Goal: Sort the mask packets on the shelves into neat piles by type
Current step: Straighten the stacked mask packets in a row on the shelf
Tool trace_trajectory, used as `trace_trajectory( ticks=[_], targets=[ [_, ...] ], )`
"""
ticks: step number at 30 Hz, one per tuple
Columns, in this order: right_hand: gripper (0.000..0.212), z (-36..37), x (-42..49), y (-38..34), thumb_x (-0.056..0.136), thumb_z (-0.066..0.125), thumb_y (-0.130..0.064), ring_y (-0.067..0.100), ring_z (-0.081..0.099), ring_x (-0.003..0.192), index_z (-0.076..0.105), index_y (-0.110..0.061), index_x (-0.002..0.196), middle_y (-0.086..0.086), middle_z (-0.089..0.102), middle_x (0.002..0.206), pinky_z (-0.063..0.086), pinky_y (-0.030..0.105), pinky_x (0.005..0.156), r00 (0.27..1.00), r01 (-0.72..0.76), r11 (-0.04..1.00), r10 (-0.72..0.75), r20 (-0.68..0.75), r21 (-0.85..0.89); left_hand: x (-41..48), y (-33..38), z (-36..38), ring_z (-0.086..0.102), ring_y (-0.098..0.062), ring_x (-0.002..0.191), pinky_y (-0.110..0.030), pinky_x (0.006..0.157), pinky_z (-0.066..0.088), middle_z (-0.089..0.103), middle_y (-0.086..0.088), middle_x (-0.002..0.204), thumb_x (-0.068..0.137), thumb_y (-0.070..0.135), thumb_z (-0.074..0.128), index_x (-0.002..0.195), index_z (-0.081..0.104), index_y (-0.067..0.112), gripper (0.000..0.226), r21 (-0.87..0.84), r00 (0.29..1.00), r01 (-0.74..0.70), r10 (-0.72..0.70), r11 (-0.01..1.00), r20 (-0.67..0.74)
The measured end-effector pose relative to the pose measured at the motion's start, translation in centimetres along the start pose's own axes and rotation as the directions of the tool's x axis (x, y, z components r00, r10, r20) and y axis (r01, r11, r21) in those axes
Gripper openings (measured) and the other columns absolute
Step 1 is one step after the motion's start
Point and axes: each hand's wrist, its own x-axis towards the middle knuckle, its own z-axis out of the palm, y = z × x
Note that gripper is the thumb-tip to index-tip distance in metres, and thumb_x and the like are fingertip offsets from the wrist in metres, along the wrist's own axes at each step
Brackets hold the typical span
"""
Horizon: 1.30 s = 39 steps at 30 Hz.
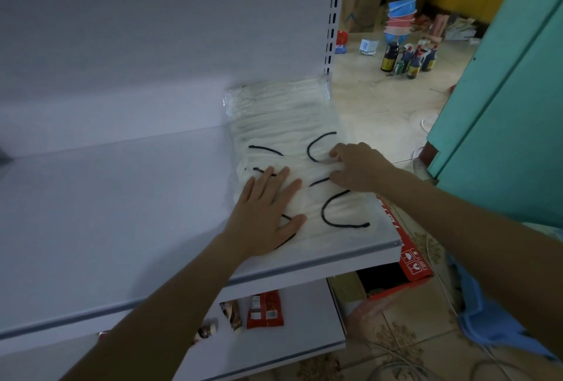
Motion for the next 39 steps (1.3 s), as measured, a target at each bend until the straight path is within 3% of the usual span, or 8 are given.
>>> trace_trajectory(
  ticks=[9, 14, 17, 20, 23, 27, 33, 39],
  targets=[
    [0.039, -3.7, 1.2, -0.7, 0.084, 0.054, 0.0, 0.015, 0.044, 0.104, 0.053, -0.011, 0.121, 0.008, 0.049, 0.127, 0.033, 0.022, 0.08, 0.981, 0.173, 0.975, -0.157, -0.115, 0.141, 1.0, -0.3, -0.8, 0.038, -0.039, 0.132, -0.056, 0.104, 0.03, 0.04, -0.017, 0.145, 0.085, 0.055, 0.037, 0.139, 0.037, 0.016, 0.066, 0.009, 0.998, 0.0, 0.0, 1.0, -0.056],
    [0.058, -1.8, 1.6, 0.7, 0.087, 0.05, -0.007, 0.033, 0.027, 0.134, 0.037, -0.02, 0.142, 0.012, 0.031, 0.147, 0.029, 0.039, 0.107, 0.985, 0.121, 0.993, -0.119, -0.124, 0.007, 1.9, -0.6, -1.9, 0.022, -0.035, 0.141, -0.05, 0.112, 0.016, 0.025, -0.011, 0.153, 0.082, 0.057, 0.021, 0.142, 0.039, 0.023, 0.071, -0.02, 0.991, -0.042, 0.045, 0.999, 0.129],
    [0.049, 1.1, 0.0, 1.7, 0.08, 0.049, -0.032, 0.049, 0.046, 0.12, 0.061, -0.01, 0.123, 0.027, 0.047, 0.134, 0.038, 0.06, 0.097, 0.915, 0.29, 0.953, -0.302, -0.266, -0.087, 1.9, -1.1, -1.9, 0.049, -0.039, 0.123, -0.056, 0.096, 0.039, 0.05, -0.015, 0.137, 0.088, 0.051, 0.03, 0.129, 0.056, 0.021, 0.057, 0.06, 0.981, -0.108, 0.096, 0.992, 0.168],
    [0.054, 3.6, -0.6, 2.8, 0.078, 0.042, -0.042, 0.055, 0.05, 0.112, 0.068, -0.01, 0.113, 0.033, 0.051, 0.126, 0.039, 0.07, 0.087, 0.929, 0.31, 0.943, -0.327, -0.172, -0.12, 2.2, -1.4, -2.3, 0.021, -0.03, 0.142, -0.05, 0.113, 0.017, 0.021, -0.007, 0.155, 0.083, 0.062, 0.004, 0.143, 0.032, 0.034, 0.072, 0.118, 0.974, -0.14, 0.115, 0.983, 0.195],
    [0.057, 2.7, -0.6, 2.5, 0.083, 0.048, -0.045, 0.049, 0.035, 0.13, 0.055, -0.013, 0.129, 0.031, 0.035, 0.141, 0.031, 0.059, 0.104, 0.923, 0.217, 0.972, -0.172, -0.345, 0.095, 2.3, -1.6, -2.7, -0.014, -0.015, 0.144, -0.036, 0.114, -0.013, -0.012, 0.007, 0.157, 0.086, 0.057, 0.003, 0.143, 0.0, 0.044, 0.058, -0.056, 0.949, -0.016, 0.033, 0.998, 0.312],
    [0.063, 0.5, 1.4, 1.8, 0.094, 0.053, -0.028, 0.03, 0.009, 0.144, 0.021, -0.021, 0.148, 0.016, 0.01, 0.155, 0.013, 0.041, 0.114, 0.939, 0.112, 0.935, 0.011, -0.344, 0.336, 2.9, -2.7, -3.4, -0.008, -0.015, 0.145, -0.035, 0.114, -0.008, -0.005, 0.007, 0.157, 0.081, 0.061, 0.007, 0.145, 0.005, 0.039, 0.068, -0.234, 0.974, 0.221, -0.203, 0.947, 0.099],
    [0.059, -0.4, 6.8, 0.1, 0.099, 0.027, -0.046, 0.024, -0.007, 0.145, 0.005, -0.027, 0.15, 0.002, -0.009, 0.158, -0.001, 0.041, 0.116, 0.989, 0.068, 0.996, -0.074, -0.131, -0.051, 7.5, -5.8, -3.3, -0.012, -0.021, 0.144, -0.046, 0.115, -0.004, -0.012, 0.004, 0.157, 0.096, 0.053, 0.019, 0.149, 0.002, 0.032, 0.059, 0.0, 0.88, 0.428, -0.418, 0.904, 0.225],
    [0.06, 1.0, 6.4, 0.1, 0.097, 0.031, -0.046, 0.022, -0.01, 0.145, 0.006, -0.028, 0.149, 0.001, -0.012, 0.158, -0.005, 0.041, 0.116, 0.995, 0.076, 0.99, -0.083, -0.059, -0.122, 6.7, -4.9, -1.6, -0.01, -0.018, 0.145, -0.044, 0.116, -0.004, -0.01, 0.005, 0.158, 0.094, 0.056, 0.029, 0.149, 0.007, 0.032, 0.064, -0.03, 0.844, 0.479, -0.452, 0.877, 0.288]
  ],
)
